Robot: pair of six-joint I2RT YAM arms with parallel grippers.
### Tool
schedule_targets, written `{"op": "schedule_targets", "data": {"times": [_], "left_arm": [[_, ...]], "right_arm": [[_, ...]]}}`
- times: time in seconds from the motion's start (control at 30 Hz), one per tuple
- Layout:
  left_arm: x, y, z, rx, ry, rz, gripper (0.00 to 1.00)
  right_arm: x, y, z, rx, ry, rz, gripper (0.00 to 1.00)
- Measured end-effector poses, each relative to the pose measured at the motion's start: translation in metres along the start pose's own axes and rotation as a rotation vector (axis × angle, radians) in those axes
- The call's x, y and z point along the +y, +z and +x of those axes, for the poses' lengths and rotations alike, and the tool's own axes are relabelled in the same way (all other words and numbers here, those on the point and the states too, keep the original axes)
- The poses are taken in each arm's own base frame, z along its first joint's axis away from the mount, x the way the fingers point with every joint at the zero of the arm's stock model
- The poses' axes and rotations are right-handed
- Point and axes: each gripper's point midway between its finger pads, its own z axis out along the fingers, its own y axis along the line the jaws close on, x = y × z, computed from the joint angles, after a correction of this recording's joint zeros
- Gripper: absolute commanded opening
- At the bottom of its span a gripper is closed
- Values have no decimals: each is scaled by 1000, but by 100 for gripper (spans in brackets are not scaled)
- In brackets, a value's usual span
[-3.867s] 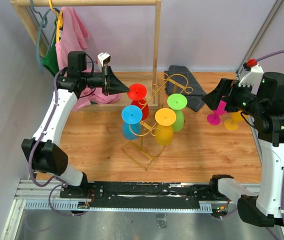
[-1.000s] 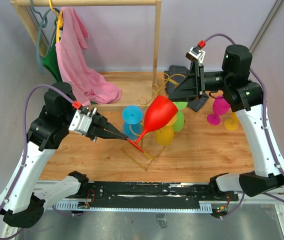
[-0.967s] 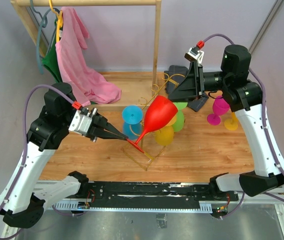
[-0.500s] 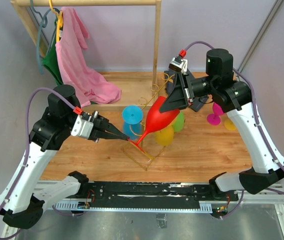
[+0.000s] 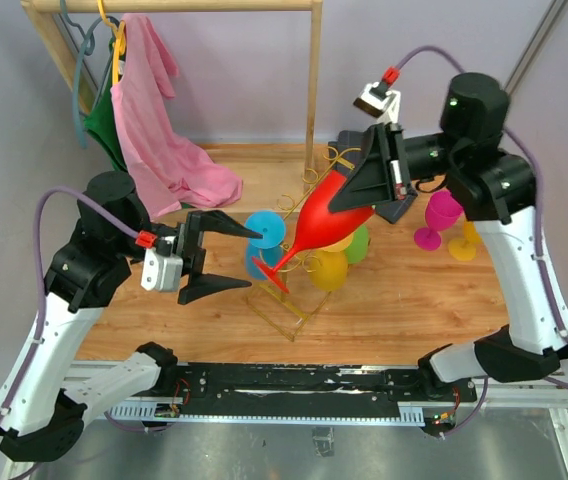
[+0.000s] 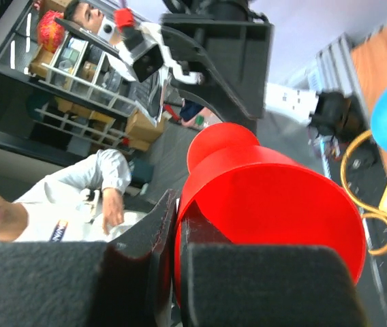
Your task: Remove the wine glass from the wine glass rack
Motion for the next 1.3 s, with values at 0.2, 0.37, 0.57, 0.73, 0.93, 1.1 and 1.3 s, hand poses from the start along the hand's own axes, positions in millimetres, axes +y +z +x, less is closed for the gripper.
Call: {"op": "schedule_targets", "data": {"times": [0.2,0.37,0.57,0.73,0.93,1.1,1.3], "left_arm": [[21,-4,-15,24,48,-71,98],[40,-6,-23,12,39,-150,99],[67,-9,-40,-30,0,-266,99],[83,-12,-47,-52,-43,-345,99],[98,-18,-44,-46,-111,-443,98],[114,-23,-38,-32,-162,-525,95],[125,-25,-26,-10,-198,-569,95]], "right_arm": [[42,-49,-28,-210,-226,84,1],[27,-109,-60,-463,-272,272,1],[-4,-228,-100,-901,-247,629,1],[-40,-288,-80,-1094,-206,1039,1],[-64,-333,-7,-1113,-95,1549,1],[-86,-351,57,-1062,75,1806,1],[-135,-359,121,-961,291,1953,1]]}}
